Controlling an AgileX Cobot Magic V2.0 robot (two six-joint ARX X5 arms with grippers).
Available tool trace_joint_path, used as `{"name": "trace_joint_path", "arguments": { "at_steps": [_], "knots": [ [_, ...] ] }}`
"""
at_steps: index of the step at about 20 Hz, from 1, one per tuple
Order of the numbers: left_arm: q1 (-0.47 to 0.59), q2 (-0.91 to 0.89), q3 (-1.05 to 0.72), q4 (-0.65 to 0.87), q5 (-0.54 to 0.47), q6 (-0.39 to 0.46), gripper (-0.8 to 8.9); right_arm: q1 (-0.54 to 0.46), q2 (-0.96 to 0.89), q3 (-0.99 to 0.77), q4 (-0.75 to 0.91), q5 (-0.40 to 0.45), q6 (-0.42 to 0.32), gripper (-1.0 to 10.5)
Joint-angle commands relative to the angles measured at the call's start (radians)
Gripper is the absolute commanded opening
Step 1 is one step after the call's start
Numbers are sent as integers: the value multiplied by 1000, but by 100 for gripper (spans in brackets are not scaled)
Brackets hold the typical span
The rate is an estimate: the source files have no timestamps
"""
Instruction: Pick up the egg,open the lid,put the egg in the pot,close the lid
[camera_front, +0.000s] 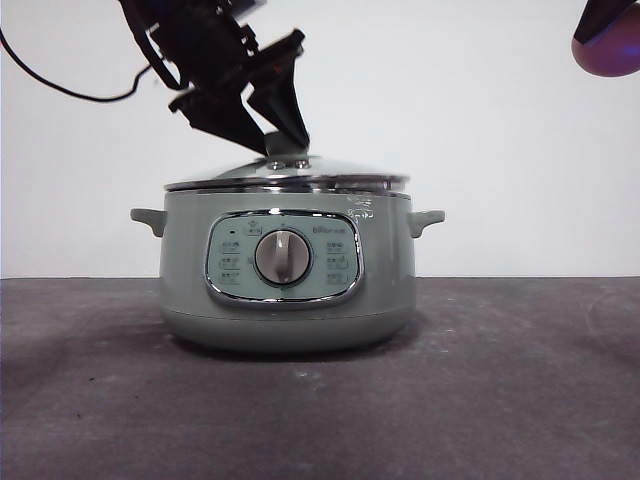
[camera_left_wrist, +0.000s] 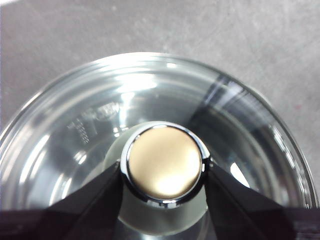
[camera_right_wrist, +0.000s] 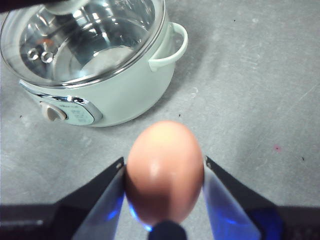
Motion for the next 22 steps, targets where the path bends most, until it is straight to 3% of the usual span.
{"name": "trace_joint_path", "arguments": {
  "at_steps": [1, 6, 10, 22],
  "knots": [
    [-1, -64, 3, 34, 4, -4, -8, 1, -4, -3, 10, -1, 6, -12],
    [6, -193, 3, -20, 0, -3, -8, 3, 0, -3, 72, -4, 6, -13],
    [14, -369, 3, -132, -49, -3, -8, 37, 78, 39, 128, -55, 6, -13],
    [14, -780, 3, -446, -54, -7, -8, 237, 785, 526, 253, -43, -34, -13]
  ]
}}
